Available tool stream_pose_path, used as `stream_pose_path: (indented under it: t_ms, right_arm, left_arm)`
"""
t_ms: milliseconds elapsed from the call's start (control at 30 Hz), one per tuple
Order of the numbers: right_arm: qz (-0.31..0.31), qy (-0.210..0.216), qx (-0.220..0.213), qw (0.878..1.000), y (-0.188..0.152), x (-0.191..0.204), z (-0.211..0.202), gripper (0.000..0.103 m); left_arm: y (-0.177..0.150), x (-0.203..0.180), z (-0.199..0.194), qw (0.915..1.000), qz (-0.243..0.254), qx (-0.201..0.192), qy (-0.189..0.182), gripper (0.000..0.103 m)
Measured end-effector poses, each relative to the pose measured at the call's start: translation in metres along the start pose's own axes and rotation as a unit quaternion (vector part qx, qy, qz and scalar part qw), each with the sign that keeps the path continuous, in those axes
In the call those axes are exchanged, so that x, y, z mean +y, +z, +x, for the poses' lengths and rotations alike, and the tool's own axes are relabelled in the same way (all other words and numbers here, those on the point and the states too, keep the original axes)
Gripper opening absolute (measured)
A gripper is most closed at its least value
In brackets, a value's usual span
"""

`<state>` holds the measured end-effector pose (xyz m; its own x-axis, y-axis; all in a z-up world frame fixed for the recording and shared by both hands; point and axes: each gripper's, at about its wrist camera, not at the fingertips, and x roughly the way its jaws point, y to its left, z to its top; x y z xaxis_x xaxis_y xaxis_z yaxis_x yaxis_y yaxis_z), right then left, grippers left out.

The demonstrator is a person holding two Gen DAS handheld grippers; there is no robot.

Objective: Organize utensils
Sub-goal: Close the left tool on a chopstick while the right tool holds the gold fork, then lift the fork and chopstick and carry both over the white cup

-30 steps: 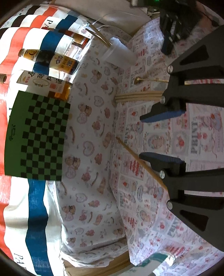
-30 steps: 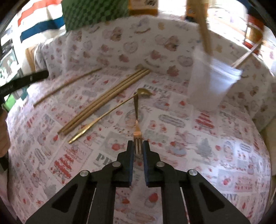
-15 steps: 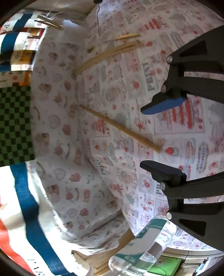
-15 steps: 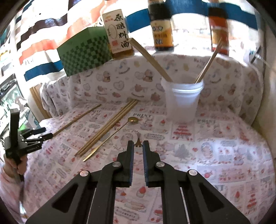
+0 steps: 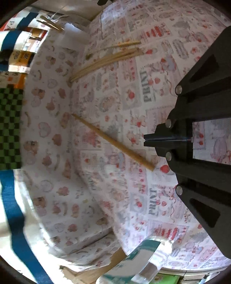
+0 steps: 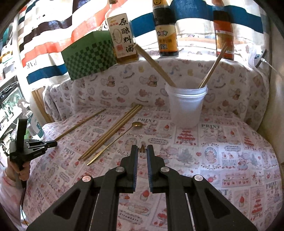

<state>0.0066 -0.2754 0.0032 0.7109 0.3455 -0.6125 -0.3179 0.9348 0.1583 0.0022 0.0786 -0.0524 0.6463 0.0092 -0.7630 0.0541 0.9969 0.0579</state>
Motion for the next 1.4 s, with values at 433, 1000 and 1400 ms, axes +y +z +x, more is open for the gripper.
stream_pose_path:
  t_ms: [433,1000,1400]
  right_arm:
    - [0.0,0.001,-0.009,1.0,0.001,-0.001,-0.005,0.011]
    - [0.008,-0.002,-0.005,1.0,0.001,-0.005,-0.003,0.011]
    - [-0.023,-0.001,-0.067,0.997,0.038,0.014,-0.055,0.003]
  left_arm:
    - [0.001,0.038,0.017,0.9985,-0.031,0.028,-0.034,0.039]
    - [0.014,0.019,-0.019,0.9985,0.003,-0.02,-0.05,0.006]
    - [0.074,-0.011,-0.13,0.979,-0.004,-0.187,-0.081,0.006]
